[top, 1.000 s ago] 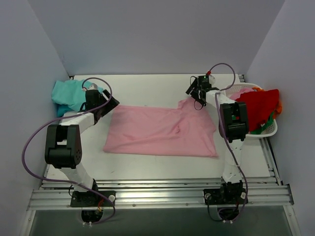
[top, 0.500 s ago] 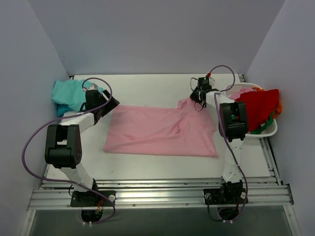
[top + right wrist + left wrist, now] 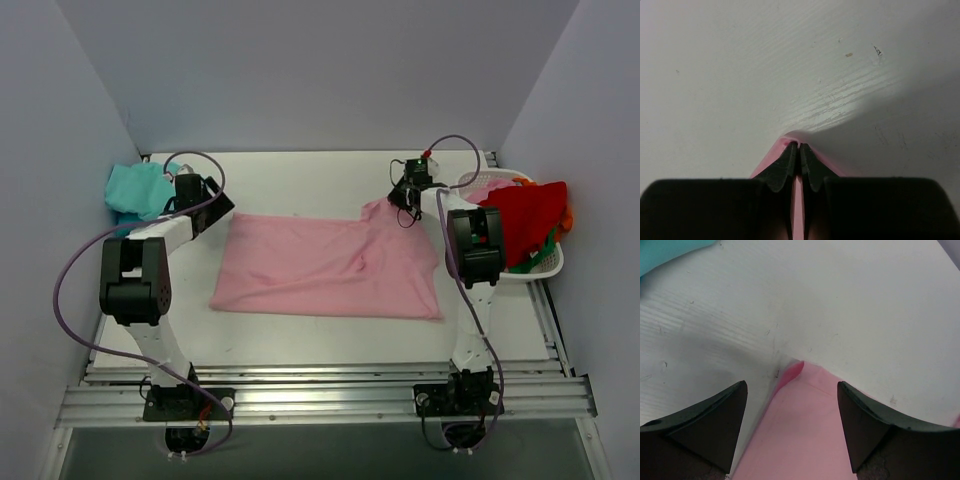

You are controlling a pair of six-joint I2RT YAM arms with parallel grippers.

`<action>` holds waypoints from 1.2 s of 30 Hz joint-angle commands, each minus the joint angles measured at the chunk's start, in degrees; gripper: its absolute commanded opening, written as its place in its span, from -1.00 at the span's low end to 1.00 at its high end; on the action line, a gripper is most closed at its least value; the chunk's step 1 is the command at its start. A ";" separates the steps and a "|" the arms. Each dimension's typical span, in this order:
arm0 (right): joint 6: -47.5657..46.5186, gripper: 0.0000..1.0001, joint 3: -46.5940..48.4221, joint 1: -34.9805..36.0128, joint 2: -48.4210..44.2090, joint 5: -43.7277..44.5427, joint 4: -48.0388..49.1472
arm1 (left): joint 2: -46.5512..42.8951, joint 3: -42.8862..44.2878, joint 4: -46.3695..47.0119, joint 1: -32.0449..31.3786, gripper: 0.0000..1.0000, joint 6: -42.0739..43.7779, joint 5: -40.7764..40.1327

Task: Fold and stack the t-shirts
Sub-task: Grap the side of the flattened tshirt furthest away from the robot with both arms

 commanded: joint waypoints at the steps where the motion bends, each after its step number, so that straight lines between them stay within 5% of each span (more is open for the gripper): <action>1: -0.20 -1.00 -1.10 -0.61 -1.50 0.19 -1.29 | 3.93 3.62 -0.73 0.20 0.63 0.49 0.40; 22: 0.16 -1.00 -1.63 -1.67 -1.50 -0.60 -0.50 | 10.18 7.92 -0.20 -2.44 0.51 -1.44 6.21; 25: 0.24 -1.00 -1.63 -1.75 -1.50 -0.77 -0.33 | 10.79 8.37 -0.46 -2.61 0.33 -1.53 6.21; 30: 0.42 -1.00 -1.81 -2.02 -1.41 -1.04 -0.24 | 11.58 8.72 -0.99 -2.61 -0.33 -1.45 5.85; 36: 0.51 -1.00 -2.34 -2.19 -1.41 -1.30 0.11 | 12.81 9.77 -1.61 -2.61 -0.73 -1.53 5.77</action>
